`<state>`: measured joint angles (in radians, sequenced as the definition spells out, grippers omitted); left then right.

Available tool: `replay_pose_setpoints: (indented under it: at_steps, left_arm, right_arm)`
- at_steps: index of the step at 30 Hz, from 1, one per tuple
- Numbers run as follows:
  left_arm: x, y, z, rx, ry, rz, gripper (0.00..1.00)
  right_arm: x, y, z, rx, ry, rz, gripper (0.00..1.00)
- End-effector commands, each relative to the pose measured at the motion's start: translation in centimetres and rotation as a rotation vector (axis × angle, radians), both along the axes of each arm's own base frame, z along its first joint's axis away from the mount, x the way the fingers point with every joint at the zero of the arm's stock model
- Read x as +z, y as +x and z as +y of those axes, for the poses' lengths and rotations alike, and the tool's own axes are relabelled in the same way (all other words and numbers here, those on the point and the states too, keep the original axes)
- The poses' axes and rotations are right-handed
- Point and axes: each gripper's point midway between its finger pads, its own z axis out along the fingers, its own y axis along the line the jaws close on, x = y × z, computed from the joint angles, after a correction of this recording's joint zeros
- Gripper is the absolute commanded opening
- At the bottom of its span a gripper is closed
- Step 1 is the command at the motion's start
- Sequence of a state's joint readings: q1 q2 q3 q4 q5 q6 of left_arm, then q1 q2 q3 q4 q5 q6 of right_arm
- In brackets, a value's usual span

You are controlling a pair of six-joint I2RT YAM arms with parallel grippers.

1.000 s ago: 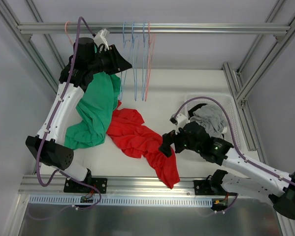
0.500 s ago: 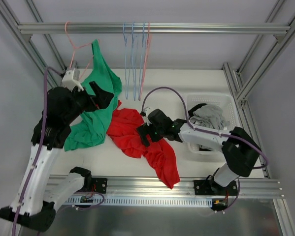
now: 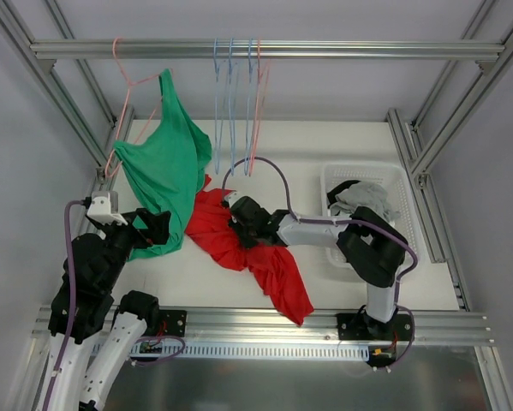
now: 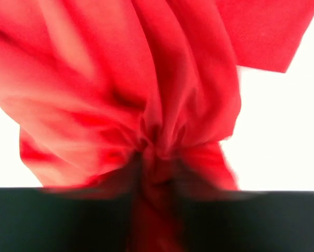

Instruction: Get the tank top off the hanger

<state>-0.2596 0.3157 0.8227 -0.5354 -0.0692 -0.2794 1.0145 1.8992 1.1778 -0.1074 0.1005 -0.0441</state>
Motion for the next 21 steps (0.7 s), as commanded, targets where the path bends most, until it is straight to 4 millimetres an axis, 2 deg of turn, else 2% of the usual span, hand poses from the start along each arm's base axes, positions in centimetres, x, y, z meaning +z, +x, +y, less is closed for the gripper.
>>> replay_pose_setpoints:
  at_steps: [1, 3, 4, 6, 7, 9, 10, 13, 15, 18, 19, 20, 21]
  left_arm:
    - [-1.8, 0.0, 2.2, 0.104, 0.054, -0.002, 0.99]
    - [-1.8, -0.1, 2.0, 0.090, 0.051, -0.008, 0.99]
    - [-1.8, -0.2, 1.8, 0.078, 0.052, -0.007, 0.99]
    - [-1.9, 0.0, 1.7, 0.074, 0.057, 0.002, 0.99]
    - [-2.0, 0.1, 1.5, 0.065, 0.058, 0.005, 0.99]
    - [-2.2, 0.3, 1.2, 0.052, 0.062, 0.021, 0.99]
    - [-2.3, 0.3, 1.0, 0.038, 0.061, 0.026, 0.99]
    - [-2.3, 0.3, 0.9, 0.037, 0.058, 0.031, 0.99]
    - [-2.3, 0.3, 1.0, 0.043, 0.057, 0.026, 0.99]
    - [-2.2, 0.2, 1.2, 0.048, 0.055, 0.017, 0.99]
    - [-2.1, 0.1, 1.2, 0.048, 0.053, 0.016, 0.99]
    - [-2.2, 0.1, 1.1, 0.047, 0.056, 0.019, 0.99]
    - [-2.2, 0.2, 1.1, 0.045, 0.055, 0.019, 0.99]
  right_arm:
    - [-0.9, -1.3, -3.0, -0.056, -0.078, -0.038, 0.01]
    - [1.3, -1.5, -3.4, -0.067, -0.048, -0.108, 0.00]
    - [4.7, -1.4, -3.3, -0.075, 0.024, -0.155, 0.00]
    - [7.4, -1.8, -4.2, -0.086, 0.079, -0.193, 0.00]
    - [11.1, -1.9, -4.5, -0.099, 0.163, -0.236, 0.00]
    - [14.2, -1.9, -6.0, -0.134, 0.199, -0.283, 0.00]
    - [17.2, -2.1, -6.8, -0.147, 0.267, -0.323, 0.00]
    - [21.3, -2.3, -8.5, -0.168, 0.327, -0.379, 0.00]
    - [24.7, -2.7, -10.0, -0.183, 0.372, -0.421, 0.00]
    - [28.3, -3.2, -12.0, -0.188, 0.402, -0.474, 0.00]
    - [30.4, -3.2, -12.5, -0.187, 0.423, -0.506, 0.00]
    - [31.0, -3.3, -13.2, -0.193, 0.414, -0.519, 0.00]
    - [33.1, -3.5, -13.9, -0.199, 0.446, -0.545, 0.00]
